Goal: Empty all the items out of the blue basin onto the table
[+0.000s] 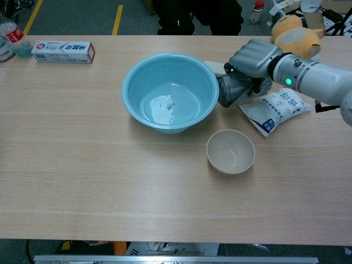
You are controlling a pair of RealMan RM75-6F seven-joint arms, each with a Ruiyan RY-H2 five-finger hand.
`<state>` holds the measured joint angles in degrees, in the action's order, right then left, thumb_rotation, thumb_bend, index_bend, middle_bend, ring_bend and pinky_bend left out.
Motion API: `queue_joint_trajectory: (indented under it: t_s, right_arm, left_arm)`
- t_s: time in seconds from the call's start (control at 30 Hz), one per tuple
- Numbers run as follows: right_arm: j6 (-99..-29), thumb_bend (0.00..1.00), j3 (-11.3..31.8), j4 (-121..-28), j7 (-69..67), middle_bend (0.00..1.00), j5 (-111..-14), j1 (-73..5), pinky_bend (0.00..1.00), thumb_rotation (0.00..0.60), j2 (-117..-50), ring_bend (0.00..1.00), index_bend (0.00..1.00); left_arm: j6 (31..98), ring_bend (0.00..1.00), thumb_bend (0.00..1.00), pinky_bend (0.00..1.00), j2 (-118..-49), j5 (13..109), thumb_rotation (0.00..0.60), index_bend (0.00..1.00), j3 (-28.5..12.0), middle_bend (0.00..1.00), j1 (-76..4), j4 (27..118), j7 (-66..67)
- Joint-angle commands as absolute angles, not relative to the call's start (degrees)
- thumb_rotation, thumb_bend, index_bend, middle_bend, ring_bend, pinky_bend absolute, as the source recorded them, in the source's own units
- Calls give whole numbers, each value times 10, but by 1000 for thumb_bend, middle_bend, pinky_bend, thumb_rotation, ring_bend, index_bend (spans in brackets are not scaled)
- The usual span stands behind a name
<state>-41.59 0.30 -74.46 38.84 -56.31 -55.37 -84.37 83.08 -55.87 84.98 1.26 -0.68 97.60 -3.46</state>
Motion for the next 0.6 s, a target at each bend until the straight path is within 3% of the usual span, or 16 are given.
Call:
queue_joint_trajectory:
  t_s: [0.03, 0.2, 0.3, 0.4, 0.6]
  right_arm:
    - [-416, 381, 6, -744, 395, 626, -560, -559, 798, 600, -853, 593, 596]
    - [-421, 380, 10, -741, 405, 617, -557, -566, 781, 600, -871, 579, 589]
    - [-419, 368, 8, -740, 422, 576, -540, -570, 741, 600, -874, 534, 513]
    - [-418, 338, 4, -746, 442, 472, -518, -573, 664, 600, -871, 434, 371]
    - [-425, 271, -9, -775, 487, 229, -458, -582, 421, 600, -856, 198, 44]
  left_arm:
    - [832, 249, 219, 195, -558, 850, 600, 293, 13, 282, -6, 976, -36]
    - [832, 249, 219, 196, -559, 850, 600, 293, 14, 282, -5, 974, -38]
    - [834, 249, 220, 195, -558, 852, 600, 293, 13, 282, -5, 973, -40]
    - [835, 249, 219, 196, -558, 851, 600, 293, 13, 282, -5, 972, -41]
    - [834, 249, 219, 195, -560, 855, 600, 293, 14, 282, -6, 970, -43]
